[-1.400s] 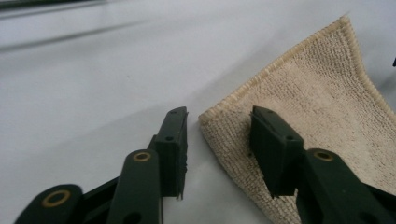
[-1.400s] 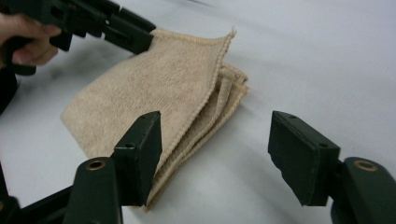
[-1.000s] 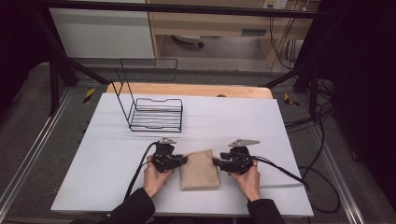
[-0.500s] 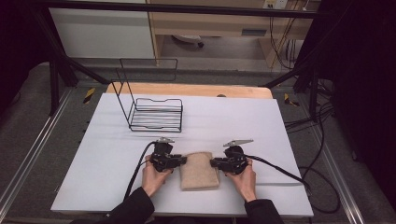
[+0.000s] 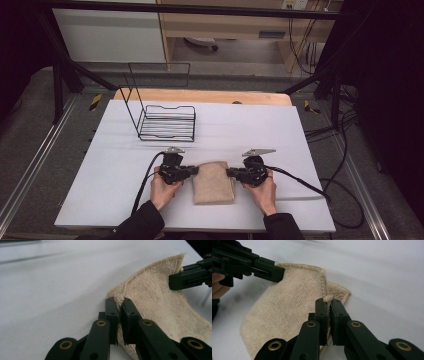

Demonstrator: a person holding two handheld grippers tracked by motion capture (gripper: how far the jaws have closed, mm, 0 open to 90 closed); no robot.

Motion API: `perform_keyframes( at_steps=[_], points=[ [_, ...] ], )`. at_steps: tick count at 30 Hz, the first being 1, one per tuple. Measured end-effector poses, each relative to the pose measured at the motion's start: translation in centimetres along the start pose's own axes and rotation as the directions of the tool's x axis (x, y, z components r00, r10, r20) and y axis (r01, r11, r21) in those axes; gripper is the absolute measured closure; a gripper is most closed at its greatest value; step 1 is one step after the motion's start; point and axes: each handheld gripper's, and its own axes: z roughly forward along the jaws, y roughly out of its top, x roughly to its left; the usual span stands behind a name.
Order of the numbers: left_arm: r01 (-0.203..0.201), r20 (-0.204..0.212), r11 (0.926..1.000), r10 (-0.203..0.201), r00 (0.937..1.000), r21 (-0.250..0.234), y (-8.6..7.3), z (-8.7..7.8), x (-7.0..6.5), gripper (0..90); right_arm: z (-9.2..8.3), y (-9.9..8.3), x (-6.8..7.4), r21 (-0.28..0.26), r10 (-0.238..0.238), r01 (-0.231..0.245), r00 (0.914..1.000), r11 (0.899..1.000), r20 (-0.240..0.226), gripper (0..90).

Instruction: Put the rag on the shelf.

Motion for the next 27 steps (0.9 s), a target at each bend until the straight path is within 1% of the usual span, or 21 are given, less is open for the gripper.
perform_keyframes(
  at_steps=[1, 2, 3, 4, 5, 6, 7, 9, 10, 11, 12, 13, 14, 15, 16, 18, 21, 22, 24, 25, 27],
  points=[
    [0.0, 0.0, 1.0, 0.0, 1.0, 0.0, 0.0, 0.0, 0.0, 84.0, 0.0, 0.0, 0.0, 0.0, 0.0, 0.0, 1.0, 1.0, 0.0, 85.5],
    [-0.01, 0.01, 0.9997, 0.01, 0.9999, -0.023, 0.1, -0.5, -0.1, 84.1, -0.6, 0.1, 0.2, -0.027, -0.01, 0.01, 0.9998, 1.0, -0.02, 85.5],
    [-0.01, 0.01, 0.9997, 0.01, 0.9999, -0.023, 0.1, -0.5, -0.1, 84.1, -0.8, 0.2, 0.2, -0.036, -0.014, 0.013, 0.9996, 0.999, -0.024, 85.5],
    [-0.013, 0.015, 0.9992, 0.013, 0.9998, -0.038, 0.2, -0.8, -0.3, 84.1, -1.0, 0.2, 0.3, -0.05, -0.019, 0.017, 0.9993, 0.999, -0.032, 85.5],
    [-0.03, 0.021, 0.9975, 0.032, 0.9993, -0.064, 0.3, -1.4, -0.5, 84.1, -1.3, 0.3, 0.4, -0.067, -0.023, 0.02, 0.999, 0.998, -0.04, 85.5],
    [-0.03, 0.021, 0.9975, 0.032, 0.9993, -0.064, 0.3, -1.4, -0.5, 84.1, -1.5, 0.3, 0.5, -0.076, -0.024, 0.02, 0.9989, 0.997, -0.042, 85.6],
    [-0.05, 0.02, 0.9944, 0.052, 0.9985, -0.093, 0.4, -1.9, -0.9, 84.2, -1.7, 0.4, 0.6, -0.088, -0.037, 0.033, 0.9984, 0.996, -0.043, 85.6],
    [-0.082, 0.017, 0.99, 0.084, 0.9963, -0.115, 0.5, -2.5, -1.2, 84.3, -2.2, 0.4, 0.9, -0.11, -0.052, 0.046, 0.9977, 0.993, -0.045, 85.7],
    [-0.082, 0.017, 0.99, 0.084, 0.9963, -0.115, 0.5, -2.5, -1.2, 84.3, -2.4, 0.5, 1.0, -0.124, -0.06, 0.055, 0.9972, 0.991, -0.043, 85.8],
    [-0.099, 0.012, 0.9853, 0.102, 0.9947, -0.139, 0.5, -2.9, -1.6, 84.4, -2.6, 0.6, 1.1, -0.136, -0.074, 0.067, 0.9963, 0.988, -0.044, 85.8],
    [-0.105, 0.013, 0.9833, 0.109, 0.994, -0.148, 0.6, -3.2, -1.8, 84.4, -2.8, 0.6, 1.2, -0.15, -0.084, 0.077, 0.9956, 0.986, -0.042, 85.9],
    [-0.105, 0.013, 0.9833, 0.109, 0.994, -0.148, 0.6, -3.2, -1.8, 84.4, -3.0, 0.7, 1.3, -0.161, -0.09, 0.082, 0.9951, 0.984, -0.042, 85.9],
    [-0.116, 0.017, 0.9796, 0.121, 0.9926, -0.164, 0.6, -3.6, -2.1, 84.5, -3.2, 0.8, 1.4, -0.171, -0.098, 0.089, 0.9943, 0.981, -0.043, 86.0],
    [-0.116, 0.017, 0.9796, 0.121, 0.9926, -0.164, 0.6, -3.6, -2.1, 84.5, -3.4, 0.8, 1.6, -0.18, -0.102, 0.093, 0.994, 0.979, -0.041, 86.1],
    [-0.123, 0.019, 0.9763, 0.128, 0.9915, -0.178, 0.7, -3.9, -2.3, 84.6, -3.6, 0.8, 1.6, -0.185, -0.114, 0.105, 0.9927, 0.977, -0.039, 86.1],
    [-0.125, 0.021, 0.9747, 0.131, 0.9911, -0.185, 0.8, -4.0, -2.4, 84.6, -3.8, 0.9, 1.8, -0.192, -0.121, 0.112, 0.992, 0.975, -0.035, 86.2],
    [-0.125, 0.022, 0.9781, 0.13, 0.9913, -0.167, 0.7, -3.8, -2.3, 84.7, -3.4, 0.9, 1.8, -0.153, -0.099, 0.095, 0.9949, 0.984, -0.019, 86.2],
    [-0.123, 0.007, 0.9829, 0.125, 0.9921, -0.137, 0.5, -3.2, -2.0, 84.7, -3.1, 0.8, 1.7, -0.13, -0.093, 0.091, 0.9957, 0.987, -0.01, 86.1],
    [-0.116, -0.005, 0.9883, 0.116, 0.9932, -0.099, 0.2, -2.3, -1.5, 84.7, -2.2, 0.6, 1.6, -0.074, -0.072, 0.072, 0.9974, 0.995, 0.004, 85.9],
    [-0.113, -0.021, 0.9904, 0.111, 0.9935, -0.08, 0.1, -1.8, -1.2, 84.6, -1.7, 0.6, 1.6, -0.051, -0.063, 0.063, 0.998, 0.997, 0.008, 85.7],
    [-0.105, -0.041, 0.9934, 0.103, 0.9939, -0.047, -0.1, -1.0, -0.5, 84.6, -0.6, 0.4, 1.4, -0.011, -0.048, 0.048, 0.9986, 0.999, 0.021, 85.1]
  ],
)
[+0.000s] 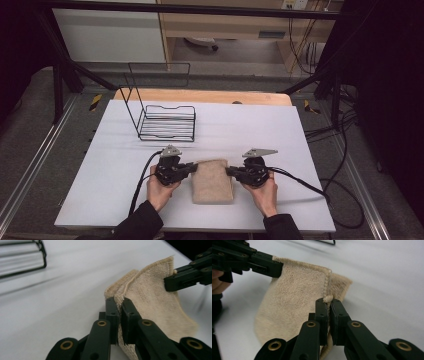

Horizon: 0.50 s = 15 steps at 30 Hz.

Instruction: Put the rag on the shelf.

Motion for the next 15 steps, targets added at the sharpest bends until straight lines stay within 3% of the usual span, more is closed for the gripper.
perform_keyframes(
  at_steps=[3, 4, 7, 9, 13, 15],
  points=[
    [0.009, -0.016, 0.9994, -0.009, 0.9998, 0.033, -0.2, 0.6, 0.4, 84.5, 1.5, -0.3, -0.3, 0.038, 0.018, -0.019, 0.9997, 0.999, 0.017, 82.2],
    [0.009, -0.028, 0.9986, -0.007, 0.9996, 0.052, -0.4, 1.0, 0.7, 84.5, 1.8, -0.4, -0.4, 0.042, 0.02, -0.021, 0.9994, 0.999, 0.029, 77.6],
    [0.006, -0.032, 0.9981, -0.004, 0.9995, 0.061, -0.5, 1.3, 0.7, 84.3, 2.3, -0.2, -0.8, 0.032, 0.003, -0.005, 0.997, 0.999, 0.077, 65.3],
    [0.005, -0.036, 0.9981, -0.003, 0.9993, 0.062, -0.6, 1.4, 0.7, 84.1, 2.7, -0.1, -1.1, 0.044, 0.02, -0.023, 0.9974, 0.999, 0.069, 63.2],
    [0.019, -0.036, 0.9969, -0.016, 0.9992, 0.076, -0.7, 1.6, 0.9, 83.2, 3.6, -0.1, -1.1, 0.054, 0.052, -0.054, 0.9978, 0.997, 0.04, 66.3],
    [0.02, -0.036, 0.9967, -0.017, 0.9992, 0.078, -0.7, 1.6, 0.9, 82.7, 3.7, 0.0, -1.1, 0.066, 0.072, -0.074, 0.9971, 0.995, 0.023, 73.2]
  ],
)
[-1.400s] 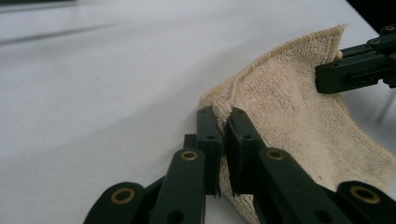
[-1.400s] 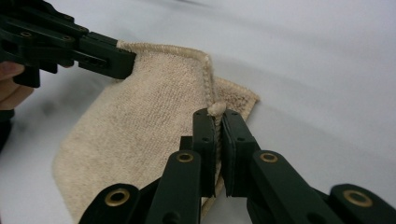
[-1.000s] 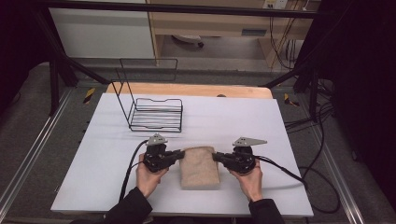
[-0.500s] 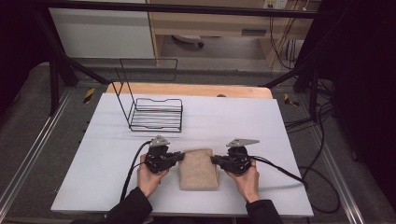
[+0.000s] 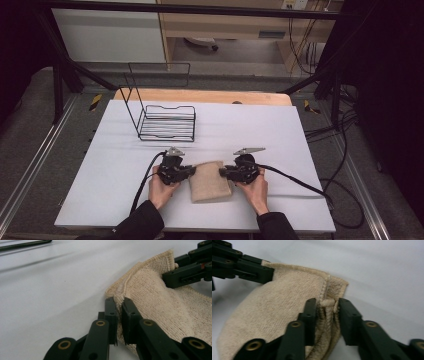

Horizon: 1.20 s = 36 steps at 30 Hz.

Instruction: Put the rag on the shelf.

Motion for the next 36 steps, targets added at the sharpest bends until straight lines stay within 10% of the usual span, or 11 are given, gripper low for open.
perform_keyframes(
  at_steps=[8, 15, 36],
  points=[
    [0.014, 0.024, 0.9998, -0.014, 0.9996, -0.013, 0.1, -0.3, 0.3, 83.7, -0.8, 0.2, 0.2, -0.029, -0.025, 0.024, 0.9992, 0.999, -0.031, 84.9],
    [0.009, 0.083, 0.992, 0.001, 0.9965, -0.126, 0.8, -2.7, 0.1, 84.5, -3.9, 0.7, 1.0, -0.159, -0.083, 0.068, 0.992, 0.985, -0.094, 85.0],
    [-0.083, 0.048, 0.9285, 0.107, 0.9931, -0.362, 2.8, -8.1, -2.4, 84.9, -8.3, 2.5, 4.3, -0.388, -0.231, 0.214, 0.9729, 0.896, 0.002, 85.2]
  ],
)
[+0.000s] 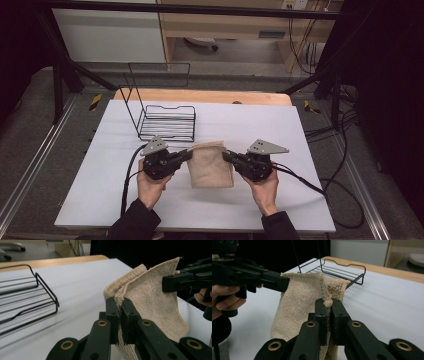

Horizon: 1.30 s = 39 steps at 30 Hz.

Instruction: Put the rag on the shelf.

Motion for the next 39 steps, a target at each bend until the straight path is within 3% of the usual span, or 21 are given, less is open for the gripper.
perform_keyframes(
  at_steps=[7, 17, 28, 39],
  points=[
    [-0.024, -0.02, 0.9986, 0.023, 0.9995, -0.047, 0.6, -0.7, 0.0, 84.8, 0.1, 1.0, 0.5, -0.048, -0.02, 0.021, 0.9998, 0.999, 0.005, 85.1],
    [-0.016, -0.038, 0.9963, 0.013, 0.9992, -0.085, 1.6, -1.7, 0.5, 84.9, 0.7, 2.1, 1.3, -0.095, -0.034, 0.035, 0.9993, 0.995, 0.012, 85.2],
    [-0.02, -0.06, 0.9885, 0.011, 0.9981, -0.15, 3.4, -3.0, 1.0, 85.0, 1.6, 3.8, 2.0, -0.155, -0.059, 0.061, 0.9981, 0.986, 0.018, 85.1],
    [-0.021, -0.077, 0.9796, 0.005, 0.997, -0.2, 4.8, -4.0, 1.8, 84.9, 2.5, 5.4, 2.3, -0.189, -0.05, 0.053, 0.9986, 0.981, 0.016, 84.6]
  ],
)
